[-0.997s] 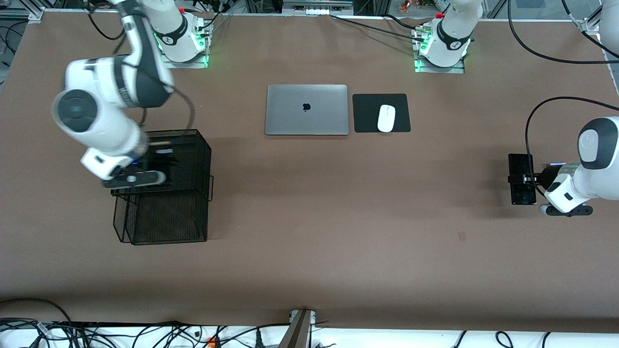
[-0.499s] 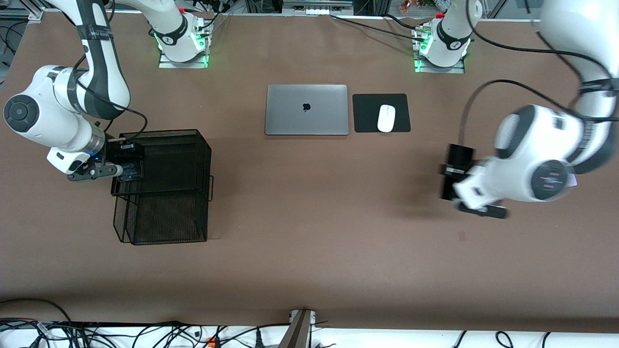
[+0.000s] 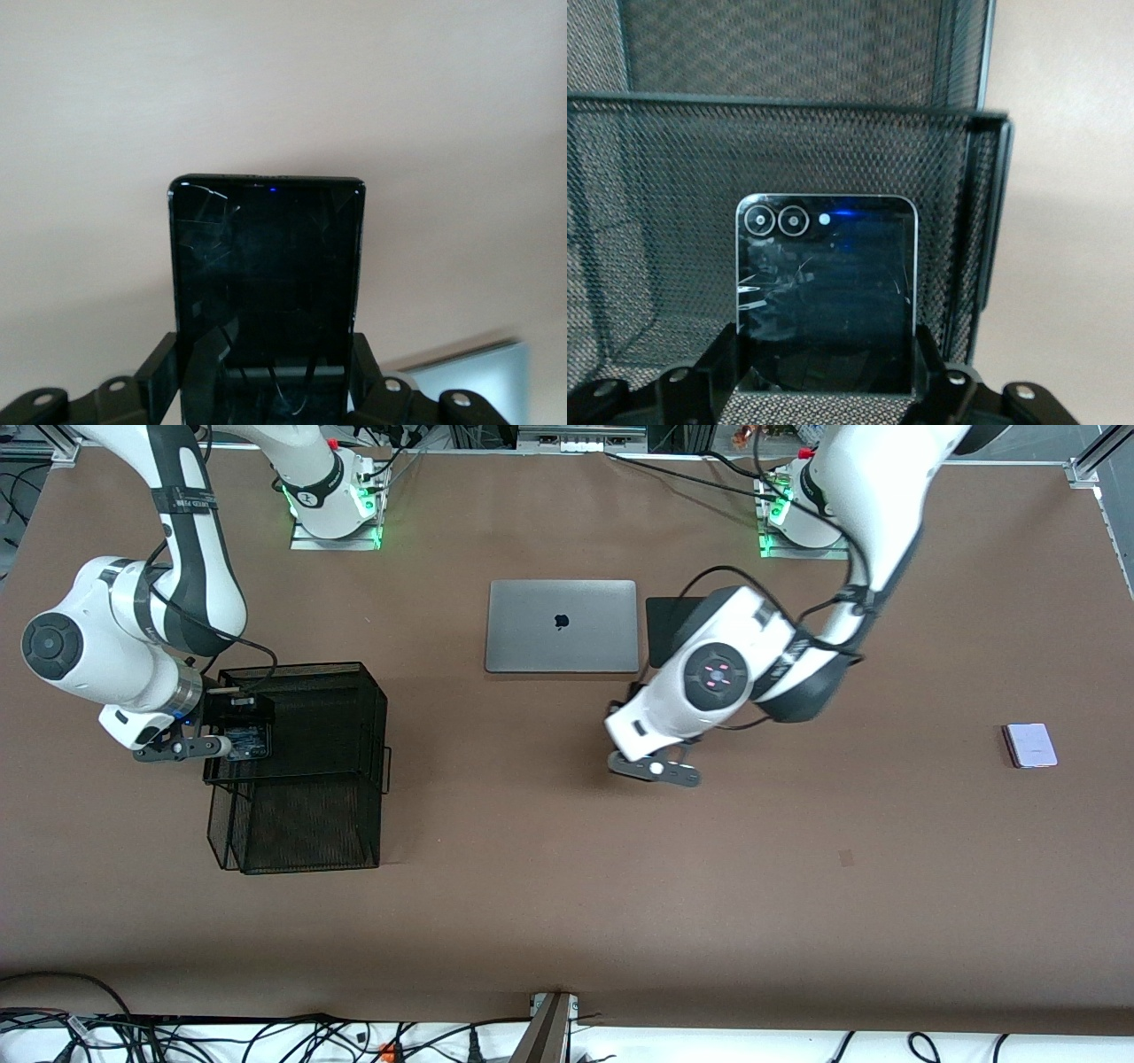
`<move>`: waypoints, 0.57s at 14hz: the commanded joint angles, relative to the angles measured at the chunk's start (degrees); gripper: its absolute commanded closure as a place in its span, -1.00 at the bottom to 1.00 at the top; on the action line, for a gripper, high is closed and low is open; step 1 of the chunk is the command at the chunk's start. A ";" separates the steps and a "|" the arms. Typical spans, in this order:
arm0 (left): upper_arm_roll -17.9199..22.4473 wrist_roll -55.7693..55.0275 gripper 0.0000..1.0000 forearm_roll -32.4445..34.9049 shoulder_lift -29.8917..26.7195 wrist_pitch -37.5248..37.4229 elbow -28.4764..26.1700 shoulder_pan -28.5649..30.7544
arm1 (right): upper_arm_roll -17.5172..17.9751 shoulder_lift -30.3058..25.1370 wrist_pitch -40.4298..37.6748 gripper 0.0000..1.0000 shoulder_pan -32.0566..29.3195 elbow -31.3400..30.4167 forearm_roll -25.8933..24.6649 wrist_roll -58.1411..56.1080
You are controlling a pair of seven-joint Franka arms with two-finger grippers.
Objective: Place phones with both arms
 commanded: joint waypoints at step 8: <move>0.82 -9.34 0.51 -4.48 16.48 31.78 1.24 -10.60 | -0.65 0.08 -16.53 -1.00 -1.51 16.46 0.25 0.46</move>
